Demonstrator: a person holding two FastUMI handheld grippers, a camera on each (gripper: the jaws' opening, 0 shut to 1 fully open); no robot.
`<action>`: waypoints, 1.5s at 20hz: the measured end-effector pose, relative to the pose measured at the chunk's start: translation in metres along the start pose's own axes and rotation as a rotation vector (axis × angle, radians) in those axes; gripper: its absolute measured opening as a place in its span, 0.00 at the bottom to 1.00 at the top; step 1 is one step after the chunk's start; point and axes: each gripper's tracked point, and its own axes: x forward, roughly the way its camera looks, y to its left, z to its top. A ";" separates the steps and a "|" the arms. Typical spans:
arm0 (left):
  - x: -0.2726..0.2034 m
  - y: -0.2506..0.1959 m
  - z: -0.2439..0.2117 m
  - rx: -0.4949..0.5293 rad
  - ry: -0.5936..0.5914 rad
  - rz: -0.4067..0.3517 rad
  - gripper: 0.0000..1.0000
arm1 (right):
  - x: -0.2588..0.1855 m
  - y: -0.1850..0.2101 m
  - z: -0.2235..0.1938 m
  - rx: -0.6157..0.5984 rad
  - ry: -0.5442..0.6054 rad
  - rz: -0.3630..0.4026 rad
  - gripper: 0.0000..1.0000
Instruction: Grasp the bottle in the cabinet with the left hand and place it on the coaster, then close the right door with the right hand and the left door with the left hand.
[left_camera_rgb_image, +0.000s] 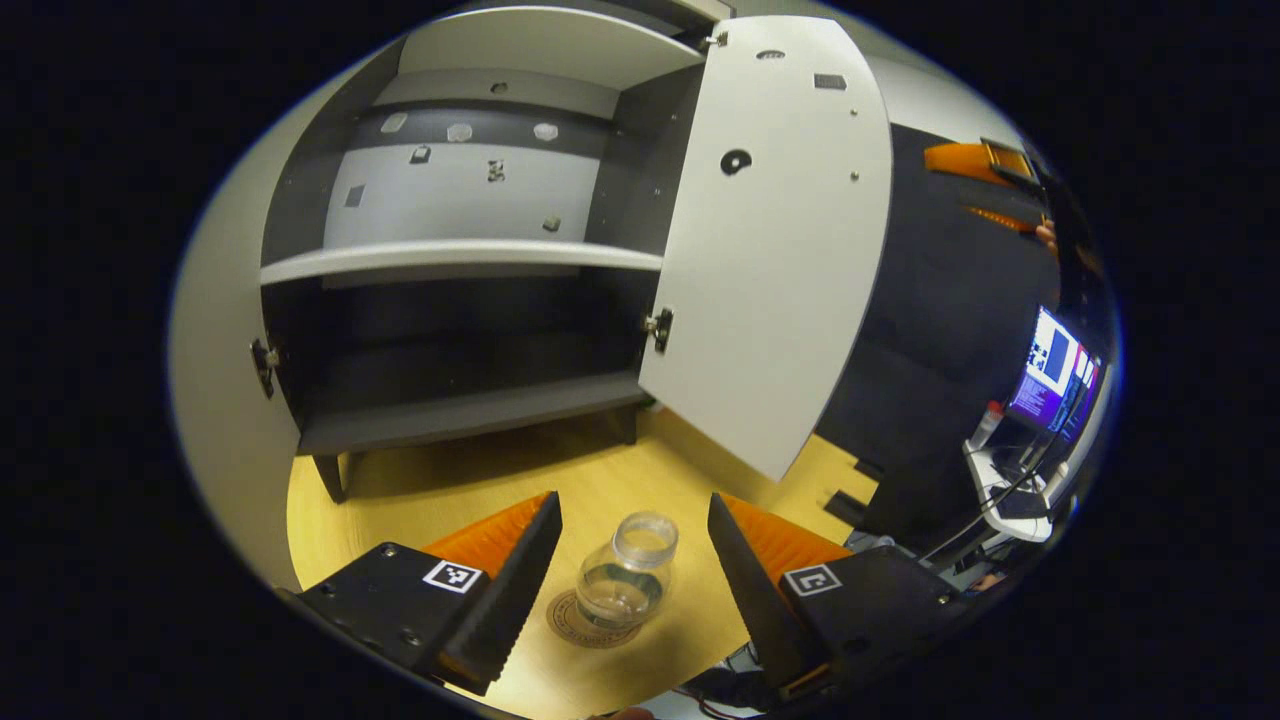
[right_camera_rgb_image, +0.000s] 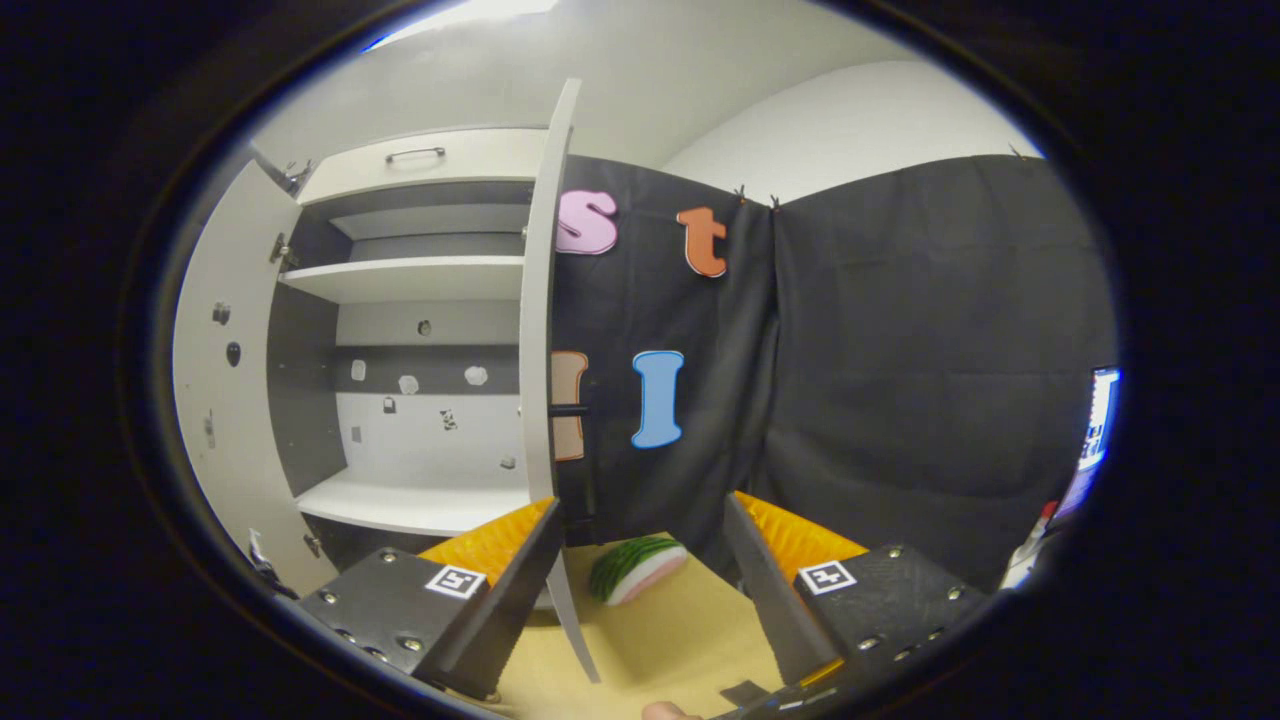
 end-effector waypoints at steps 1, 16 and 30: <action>-0.003 0.002 0.017 0.005 -0.026 0.009 0.94 | 0.002 0.000 0.001 0.001 -0.001 0.001 0.98; -0.080 -0.003 0.254 -0.003 -0.336 0.184 0.93 | 0.053 0.009 0.055 0.069 -0.101 0.101 0.98; -0.128 0.016 0.264 -0.045 -0.383 0.320 0.93 | 0.060 0.059 0.054 0.081 -0.061 0.336 0.96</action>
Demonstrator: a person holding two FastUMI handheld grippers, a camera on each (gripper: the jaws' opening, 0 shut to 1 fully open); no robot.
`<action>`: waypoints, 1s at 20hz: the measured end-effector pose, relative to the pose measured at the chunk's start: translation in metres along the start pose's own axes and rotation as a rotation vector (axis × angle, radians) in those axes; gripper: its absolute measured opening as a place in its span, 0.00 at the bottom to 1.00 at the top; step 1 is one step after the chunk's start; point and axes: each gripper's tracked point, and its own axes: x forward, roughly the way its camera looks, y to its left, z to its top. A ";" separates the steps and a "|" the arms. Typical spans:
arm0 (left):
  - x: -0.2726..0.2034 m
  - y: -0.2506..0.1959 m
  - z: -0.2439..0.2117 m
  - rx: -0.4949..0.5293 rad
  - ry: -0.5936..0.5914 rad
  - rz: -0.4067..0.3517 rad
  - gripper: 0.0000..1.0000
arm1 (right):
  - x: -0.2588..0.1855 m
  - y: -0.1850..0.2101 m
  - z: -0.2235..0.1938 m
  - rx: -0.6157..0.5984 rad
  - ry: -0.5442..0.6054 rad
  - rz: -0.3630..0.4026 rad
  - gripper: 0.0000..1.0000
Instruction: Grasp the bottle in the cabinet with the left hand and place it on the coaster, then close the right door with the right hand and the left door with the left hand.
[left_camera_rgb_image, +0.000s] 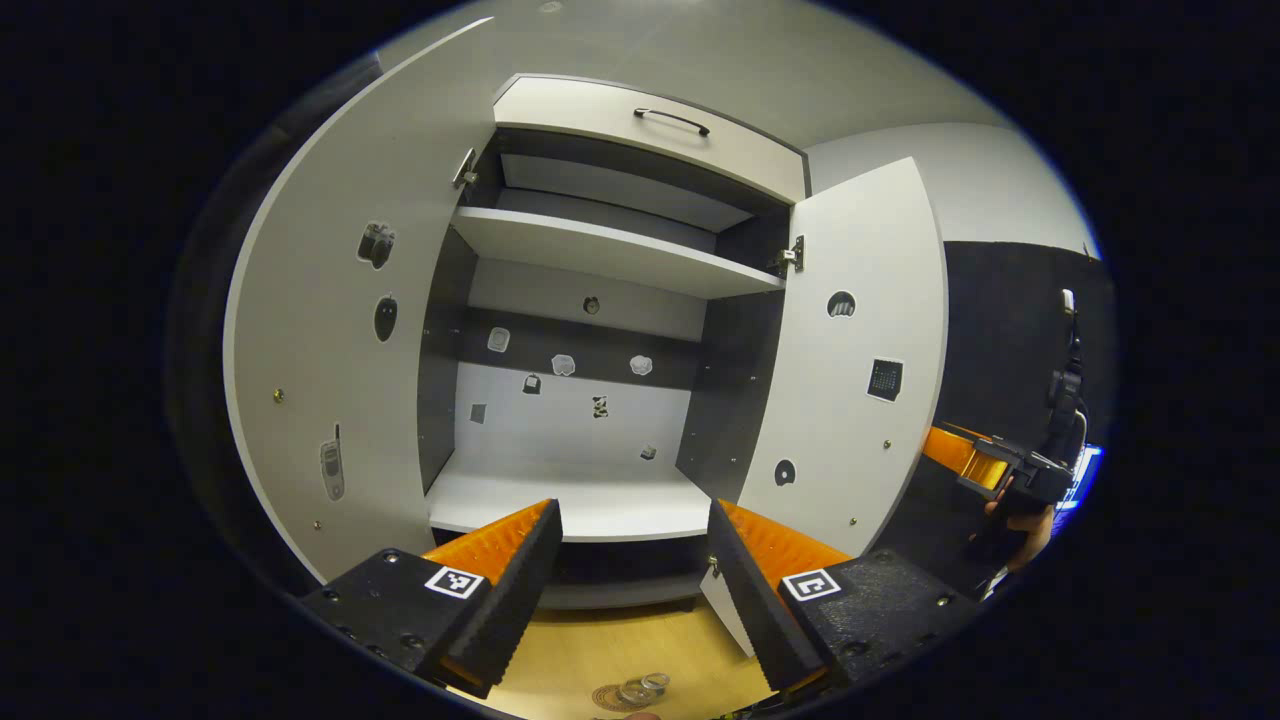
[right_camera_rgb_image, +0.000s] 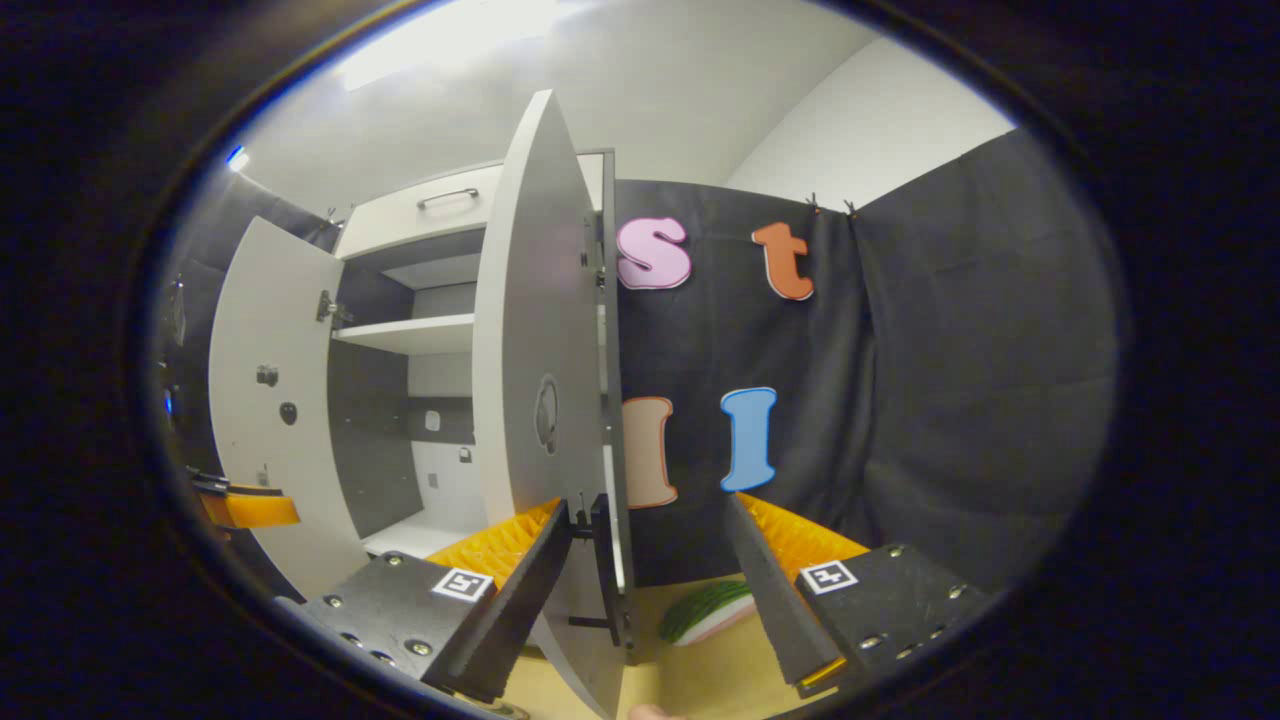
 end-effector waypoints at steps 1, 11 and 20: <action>-0.001 0.002 0.000 0.003 -0.003 0.009 0.93 | 0.003 0.012 -0.002 0.006 0.001 0.029 0.96; -0.028 0.042 0.005 0.003 -0.029 0.124 0.93 | 0.030 0.094 -0.030 0.038 0.060 0.205 0.92; -0.068 0.092 0.011 0.000 -0.068 0.273 0.93 | 0.069 0.145 -0.036 0.028 0.058 0.252 0.99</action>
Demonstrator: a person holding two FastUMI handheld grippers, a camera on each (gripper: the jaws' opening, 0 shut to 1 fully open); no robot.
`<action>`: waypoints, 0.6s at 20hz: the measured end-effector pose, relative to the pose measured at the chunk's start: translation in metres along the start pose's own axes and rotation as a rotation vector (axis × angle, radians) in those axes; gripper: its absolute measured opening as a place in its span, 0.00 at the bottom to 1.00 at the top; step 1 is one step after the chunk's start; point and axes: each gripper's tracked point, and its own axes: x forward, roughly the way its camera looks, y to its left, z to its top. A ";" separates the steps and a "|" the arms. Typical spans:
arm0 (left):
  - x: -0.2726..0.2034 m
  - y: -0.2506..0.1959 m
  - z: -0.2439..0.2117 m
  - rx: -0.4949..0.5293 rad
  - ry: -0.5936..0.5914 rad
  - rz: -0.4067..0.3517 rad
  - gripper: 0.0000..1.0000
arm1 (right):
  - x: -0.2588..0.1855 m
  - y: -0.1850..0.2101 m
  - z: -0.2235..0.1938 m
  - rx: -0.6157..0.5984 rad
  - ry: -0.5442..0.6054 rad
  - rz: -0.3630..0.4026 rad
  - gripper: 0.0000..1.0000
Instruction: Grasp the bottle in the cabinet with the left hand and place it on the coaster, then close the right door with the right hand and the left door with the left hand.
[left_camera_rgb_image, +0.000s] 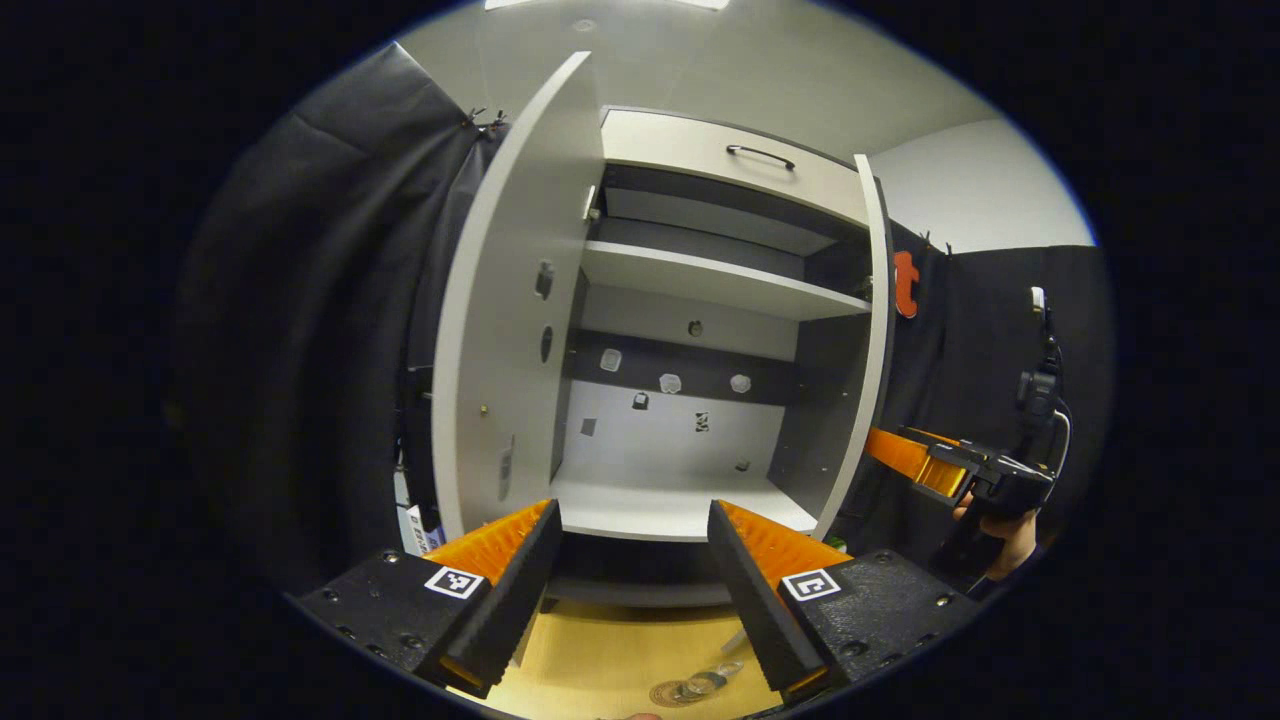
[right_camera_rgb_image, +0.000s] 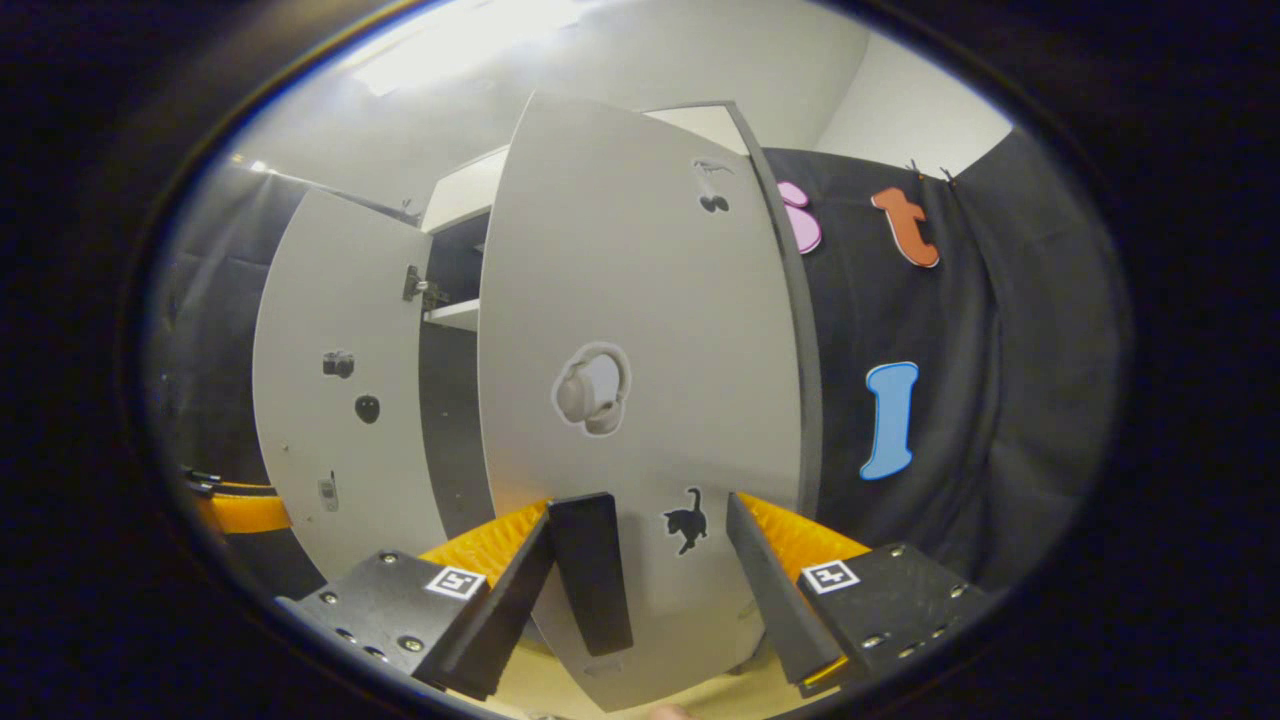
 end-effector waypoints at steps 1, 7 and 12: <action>-0.003 0.007 0.001 -0.003 -0.004 0.019 0.93 | 0.005 0.004 -0.002 0.001 0.003 0.002 0.99; -0.022 0.055 0.011 -0.003 -0.038 0.131 0.93 | 0.028 0.018 -0.004 -0.013 0.001 -0.004 0.99; -0.031 0.087 0.017 0.005 -0.055 0.199 0.93 | 0.041 0.027 -0.007 -0.018 0.008 -0.022 0.96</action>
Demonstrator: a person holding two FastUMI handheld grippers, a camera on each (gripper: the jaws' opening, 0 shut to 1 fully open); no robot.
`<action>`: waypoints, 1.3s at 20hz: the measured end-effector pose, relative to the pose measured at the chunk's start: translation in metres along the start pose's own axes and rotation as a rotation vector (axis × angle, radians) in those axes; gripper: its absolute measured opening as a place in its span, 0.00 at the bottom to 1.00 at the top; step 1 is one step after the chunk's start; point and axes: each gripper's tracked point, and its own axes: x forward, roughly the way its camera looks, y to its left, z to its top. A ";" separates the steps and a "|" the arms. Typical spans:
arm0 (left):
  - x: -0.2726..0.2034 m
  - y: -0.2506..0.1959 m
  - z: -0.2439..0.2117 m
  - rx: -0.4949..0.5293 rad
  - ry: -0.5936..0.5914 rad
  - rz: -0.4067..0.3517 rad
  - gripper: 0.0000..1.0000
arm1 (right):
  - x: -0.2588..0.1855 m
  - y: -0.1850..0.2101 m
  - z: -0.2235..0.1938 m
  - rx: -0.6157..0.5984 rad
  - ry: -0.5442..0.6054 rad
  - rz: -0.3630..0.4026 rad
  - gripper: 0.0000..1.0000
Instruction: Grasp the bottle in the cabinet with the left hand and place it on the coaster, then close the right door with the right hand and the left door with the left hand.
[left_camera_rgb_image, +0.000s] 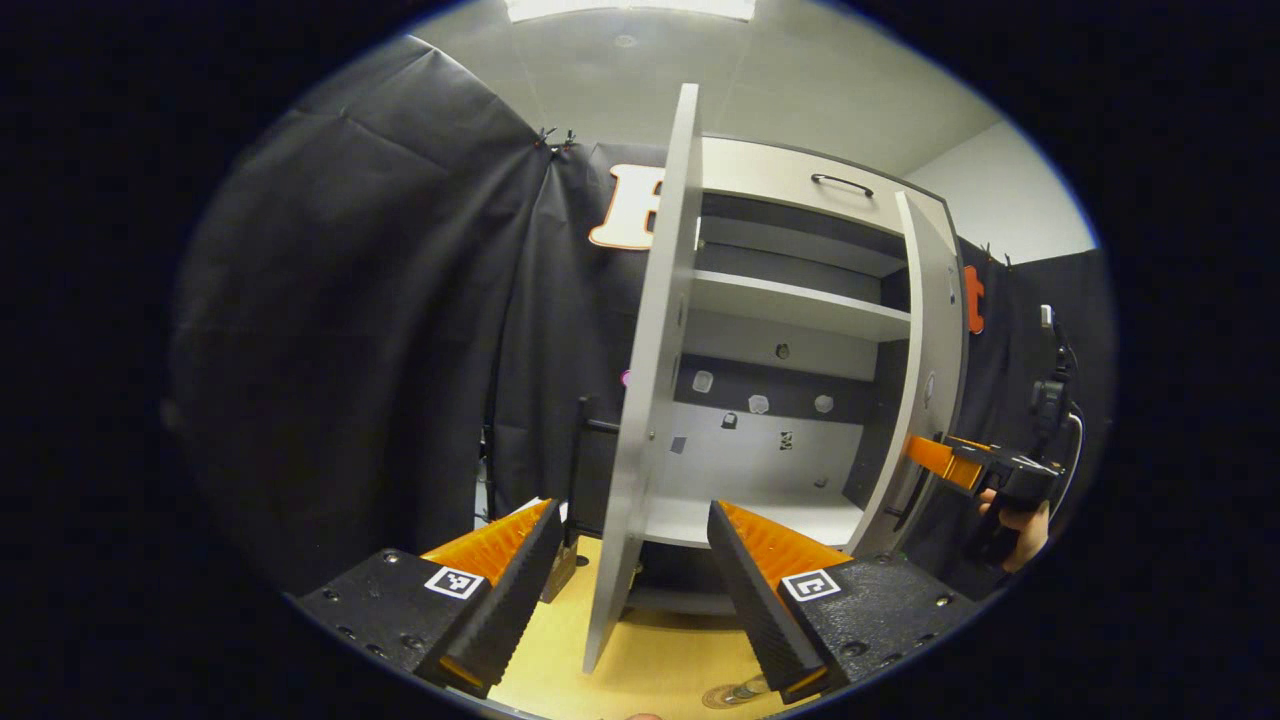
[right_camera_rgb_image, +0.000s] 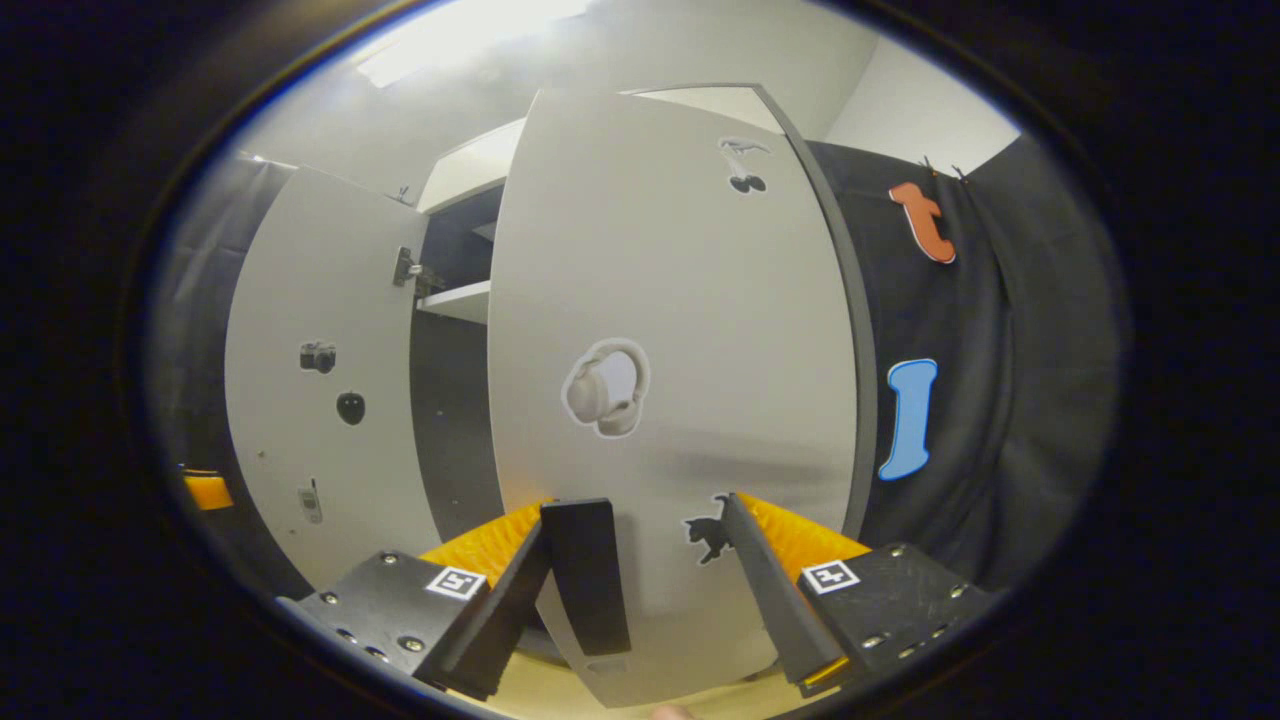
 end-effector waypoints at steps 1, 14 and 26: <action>-0.001 0.005 0.001 0.000 -0.003 0.010 0.93 | 0.002 0.000 0.000 -0.006 -0.002 -0.006 0.96; -0.017 0.065 0.003 0.006 -0.024 0.141 0.93 | 0.045 0.015 -0.005 -0.001 0.006 -0.034 0.99; -0.014 0.072 0.007 0.013 -0.045 0.194 0.93 | 0.073 0.021 -0.009 -0.021 -0.030 -0.067 0.99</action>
